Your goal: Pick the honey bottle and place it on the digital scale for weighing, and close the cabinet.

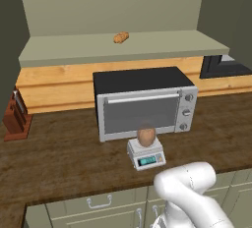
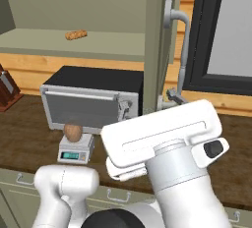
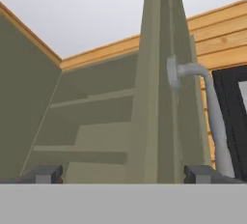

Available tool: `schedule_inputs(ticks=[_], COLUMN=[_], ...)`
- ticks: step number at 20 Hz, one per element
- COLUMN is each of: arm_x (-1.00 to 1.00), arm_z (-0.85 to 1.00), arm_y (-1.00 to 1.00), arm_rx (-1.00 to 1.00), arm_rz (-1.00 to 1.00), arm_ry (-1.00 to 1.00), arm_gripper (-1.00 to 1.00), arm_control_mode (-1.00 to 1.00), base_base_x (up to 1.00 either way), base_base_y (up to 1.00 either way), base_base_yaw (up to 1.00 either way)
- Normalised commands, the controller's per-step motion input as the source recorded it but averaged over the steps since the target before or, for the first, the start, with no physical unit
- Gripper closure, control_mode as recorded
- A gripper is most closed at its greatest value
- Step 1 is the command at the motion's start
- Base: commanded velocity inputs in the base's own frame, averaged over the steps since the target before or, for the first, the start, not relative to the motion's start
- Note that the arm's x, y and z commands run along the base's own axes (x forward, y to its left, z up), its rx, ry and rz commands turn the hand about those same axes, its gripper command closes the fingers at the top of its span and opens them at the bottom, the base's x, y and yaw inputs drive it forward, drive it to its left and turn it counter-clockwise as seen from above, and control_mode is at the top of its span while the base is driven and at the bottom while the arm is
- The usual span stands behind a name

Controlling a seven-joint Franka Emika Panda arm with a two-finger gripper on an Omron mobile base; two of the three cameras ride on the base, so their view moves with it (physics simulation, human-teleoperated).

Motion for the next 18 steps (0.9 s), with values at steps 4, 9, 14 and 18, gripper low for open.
schedule_inputs(ticks=[4, 9, 14, 18], arm_x=[0.04, 0.31, 0.28, 0.25], arm_z=[-0.12, -0.19, -0.22, -0.18], arm_y=[-0.56, -0.55, -0.33, -0.2], arm_rx=[0.0, 0.0, 0.0, 0.0], arm_rz=[0.15, 0.18, 0.19, 0.22], arm_ry=[0.0, 0.0, 0.0, 0.0], arm_gripper=[-1.0, -1.0, -1.0, -1.0], arm_control_mode=[-1.0, -1.0, -1.0, -1.0], base_base_x=[0.0, 0.0, 0.0, 0.0], base_base_y=[0.0, 0.0, 0.0, 0.0], base_base_yaw=[0.0, 0.0, 0.0, 0.0])
